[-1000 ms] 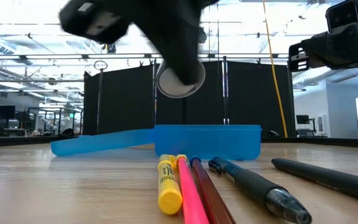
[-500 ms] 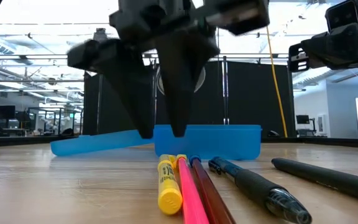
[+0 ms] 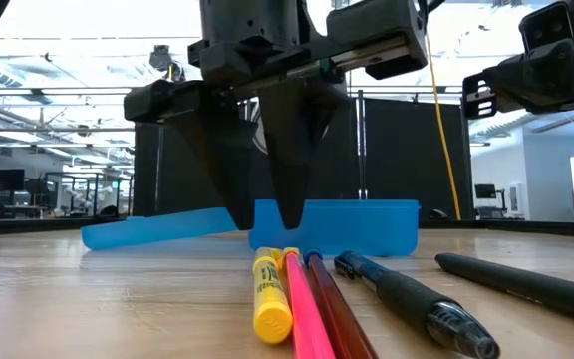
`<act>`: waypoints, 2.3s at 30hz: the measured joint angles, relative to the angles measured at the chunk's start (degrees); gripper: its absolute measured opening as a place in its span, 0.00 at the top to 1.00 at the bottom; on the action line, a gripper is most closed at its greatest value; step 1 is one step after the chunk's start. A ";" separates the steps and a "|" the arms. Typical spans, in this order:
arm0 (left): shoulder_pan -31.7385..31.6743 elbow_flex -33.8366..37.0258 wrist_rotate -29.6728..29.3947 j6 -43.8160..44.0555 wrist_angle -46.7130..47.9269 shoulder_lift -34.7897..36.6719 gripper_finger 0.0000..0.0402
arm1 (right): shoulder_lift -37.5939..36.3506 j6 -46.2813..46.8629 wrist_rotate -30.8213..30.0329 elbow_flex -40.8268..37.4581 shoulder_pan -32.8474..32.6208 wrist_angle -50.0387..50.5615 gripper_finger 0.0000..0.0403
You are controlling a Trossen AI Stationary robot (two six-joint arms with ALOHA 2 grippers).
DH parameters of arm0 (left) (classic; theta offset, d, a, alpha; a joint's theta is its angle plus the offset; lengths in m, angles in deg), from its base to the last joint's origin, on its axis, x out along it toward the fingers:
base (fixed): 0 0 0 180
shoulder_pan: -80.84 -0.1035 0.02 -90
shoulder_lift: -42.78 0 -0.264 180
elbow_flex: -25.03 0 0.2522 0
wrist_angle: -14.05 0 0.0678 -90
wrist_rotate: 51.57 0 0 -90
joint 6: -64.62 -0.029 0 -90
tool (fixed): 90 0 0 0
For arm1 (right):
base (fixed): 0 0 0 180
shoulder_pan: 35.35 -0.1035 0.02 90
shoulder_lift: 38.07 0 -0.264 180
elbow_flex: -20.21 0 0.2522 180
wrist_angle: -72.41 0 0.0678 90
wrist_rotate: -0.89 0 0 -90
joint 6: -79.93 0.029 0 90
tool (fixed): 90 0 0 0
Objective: Pick & place school supplies into a supply box
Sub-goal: Put the yellow pen into the blue supply box
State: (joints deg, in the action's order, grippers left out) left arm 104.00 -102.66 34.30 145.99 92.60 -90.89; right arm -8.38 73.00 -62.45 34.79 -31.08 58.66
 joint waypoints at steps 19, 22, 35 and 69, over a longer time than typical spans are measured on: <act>2.01 0.00 -0.64 6.21 -1.46 -1.22 0.67 | 0.00 -0.17 0.02 0.00 0.00 0.11 1.00; 2.01 0.00 -0.59 6.28 -1.87 -2.11 0.67 | 0.00 -0.17 0.02 0.00 0.00 0.18 1.00; 2.57 -0.24 1.04 4.59 -0.14 -3.65 0.67 | 0.61 -0.21 0.00 0.00 0.00 0.18 1.00; 1.16 0.22 -3.53 -1.61 -0.83 -2.22 0.90 | 0.61 -0.21 0.00 0.00 0.02 0.18 1.00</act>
State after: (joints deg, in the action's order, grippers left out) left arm 105.16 -102.44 30.78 144.38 91.77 -93.11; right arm -7.77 72.79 -62.45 34.79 -31.06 58.84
